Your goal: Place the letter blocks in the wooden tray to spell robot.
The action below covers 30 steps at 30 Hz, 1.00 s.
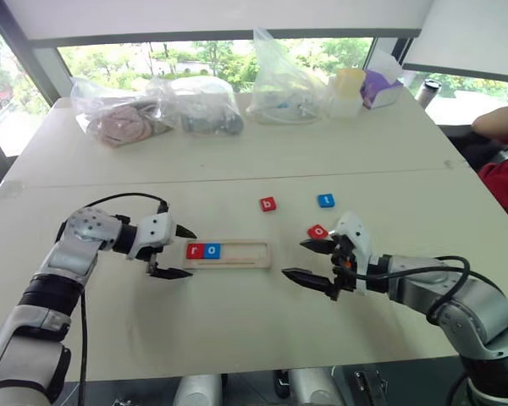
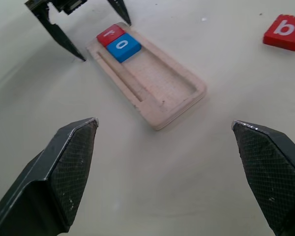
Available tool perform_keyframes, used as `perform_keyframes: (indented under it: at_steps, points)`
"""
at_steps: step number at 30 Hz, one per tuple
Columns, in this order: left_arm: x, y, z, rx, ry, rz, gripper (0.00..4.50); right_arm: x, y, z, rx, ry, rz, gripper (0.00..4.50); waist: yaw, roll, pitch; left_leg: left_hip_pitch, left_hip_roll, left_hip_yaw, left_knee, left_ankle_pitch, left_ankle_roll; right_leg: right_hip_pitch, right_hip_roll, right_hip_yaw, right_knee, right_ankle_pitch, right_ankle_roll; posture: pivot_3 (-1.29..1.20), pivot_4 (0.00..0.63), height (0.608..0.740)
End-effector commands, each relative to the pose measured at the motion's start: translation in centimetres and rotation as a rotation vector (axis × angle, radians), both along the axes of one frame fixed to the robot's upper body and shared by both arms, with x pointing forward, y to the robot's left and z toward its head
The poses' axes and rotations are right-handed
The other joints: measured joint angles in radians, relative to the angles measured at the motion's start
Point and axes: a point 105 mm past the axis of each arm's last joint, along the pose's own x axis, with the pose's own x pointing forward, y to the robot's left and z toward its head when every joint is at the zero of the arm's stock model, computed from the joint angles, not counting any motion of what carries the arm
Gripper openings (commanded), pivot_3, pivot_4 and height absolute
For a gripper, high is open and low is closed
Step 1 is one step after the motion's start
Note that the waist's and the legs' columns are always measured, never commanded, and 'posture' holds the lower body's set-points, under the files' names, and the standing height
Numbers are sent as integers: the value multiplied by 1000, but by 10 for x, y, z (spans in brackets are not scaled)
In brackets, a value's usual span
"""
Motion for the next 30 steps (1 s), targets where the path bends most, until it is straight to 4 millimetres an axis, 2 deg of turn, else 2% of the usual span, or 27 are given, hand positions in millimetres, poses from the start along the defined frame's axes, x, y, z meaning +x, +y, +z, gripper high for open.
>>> perform_keyframes:
  at_steps: [1,4,7,10,11,13,16,22,25,26,27,30]
  points:
    - [-4,-1,-1,-14,33,36,4477,28,-6,14,-7,-109,-134,4500,0,0,0,0,0,0,0,0,0,0,0,0,0,0,0,0,150,740]
    - [-6,9,12,-28,49,94,4477,55,0,16,-19,-143,-247,4500,-6,0,0,0,0,0,1,0,0,-1,0,0,0,0,0,0,150,740]
    - [-12,19,32,-130,158,195,4477,83,20,12,-3,-133,-331,4500,-14,-2,1,-1,1,0,0,0,0,-2,2,0,1,0,-1,0,150,740]
    - [-4,27,46,-225,166,302,4477,100,34,4,-27,-111,-372,4500,-18,-2,1,-3,1,0,0,0,0,-7,1,0,7,1,1,0,150,740]
    - [-1,29,48,-241,164,332,4477,103,36,1,-31,-101,-387,4500,-18,-2,1,-3,1,-1,0,0,0,-7,1,0,9,1,1,0,150,740]
    - [5,45,64,-305,126,432,4477,112,55,-4,-40,-78,-401,4500,-22,-2,1,-3,0,-1,0,0,0,-8,1,0,10,2,1,0,150,740]
    - [2,56,77,-339,103,491,4477,118,68,-8,-72,-73,-420,4500,-35,-2,1,-3,1,-1,0,0,0,-8,1,0,10,2,1,0,150,740]
    - [-16,51,81,-375,90,543,4477,127,80,-14,-100,-62,-435,4500,-38,-2,1,-2,1,0,-1,0,0,-9,0,1,11,2,0,0,150,740]
    - [-20,44,77,-405,79,572,4477,125,86,-27,-146,-47,-411,4500,-33,-2,1,-2,1,-1,-1,0,0,-9,0,1,11,2,0,0,150,740]
    - [-20,42,74,-410,74,585,4500,123,88,-32,-165,-47,-399,3961,-33,-2,1,-1,1,-1,-1,0,0,-9,0,1,11,2,0,0,150,740]
    - [-20,41,72,-418,72,595,4500,122,89,-34,-177,-51,-390,3654,-33,-2,1,-1,1,-1,-1,0,0,-8,0,1,11,2,0,0,150,740]
    - [-20,36,68,-439,76,608,4500,121,93,-34,-192,-72,-382,2274,-35,-3,1,-1,1,-1,-1,0,0,-8,1,1,11,2,0,0,150,740]
